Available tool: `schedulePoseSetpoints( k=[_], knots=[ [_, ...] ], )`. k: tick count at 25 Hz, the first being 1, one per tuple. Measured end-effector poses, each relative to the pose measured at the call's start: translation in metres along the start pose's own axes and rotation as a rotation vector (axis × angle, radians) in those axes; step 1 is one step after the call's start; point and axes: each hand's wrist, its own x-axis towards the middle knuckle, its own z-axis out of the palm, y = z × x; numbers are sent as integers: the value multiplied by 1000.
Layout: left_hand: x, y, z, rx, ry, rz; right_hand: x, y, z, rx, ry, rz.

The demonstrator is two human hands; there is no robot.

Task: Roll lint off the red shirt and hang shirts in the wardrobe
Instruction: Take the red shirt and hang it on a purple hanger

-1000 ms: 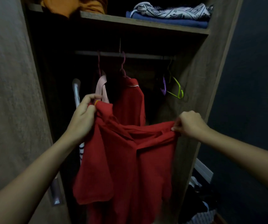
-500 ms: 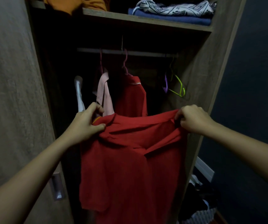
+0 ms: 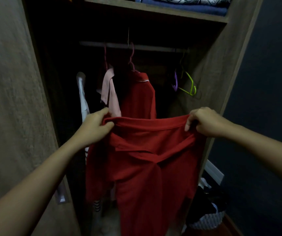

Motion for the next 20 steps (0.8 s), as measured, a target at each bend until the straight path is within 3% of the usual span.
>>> schedulePoseSetpoints(
  k=[3, 6, 9, 12, 13, 16, 20],
  knots=[
    [3, 6, -1, -112, -203, -20, 3, 6, -2, 61, -37, 59],
    [7, 18, 12, -64, -120, -23, 7, 13, -6, 56, -73, 60],
    [19, 34, 23, 247, -48, -66, 11, 25, -11, 14, -158, 60],
    [37, 62, 35, 35, -288, -12, 23, 44, -10, -122, -123, 15],
    [48, 74, 41, -15, -296, 21, 30, 52, -9, -163, -110, 6],
    [95, 102, 66, -115, -42, 26, 51, 79, 0, -431, -92, -29],
    [167, 128, 103, -112, 61, -72, 64, 116, 16, -791, -117, -27]
  ],
)
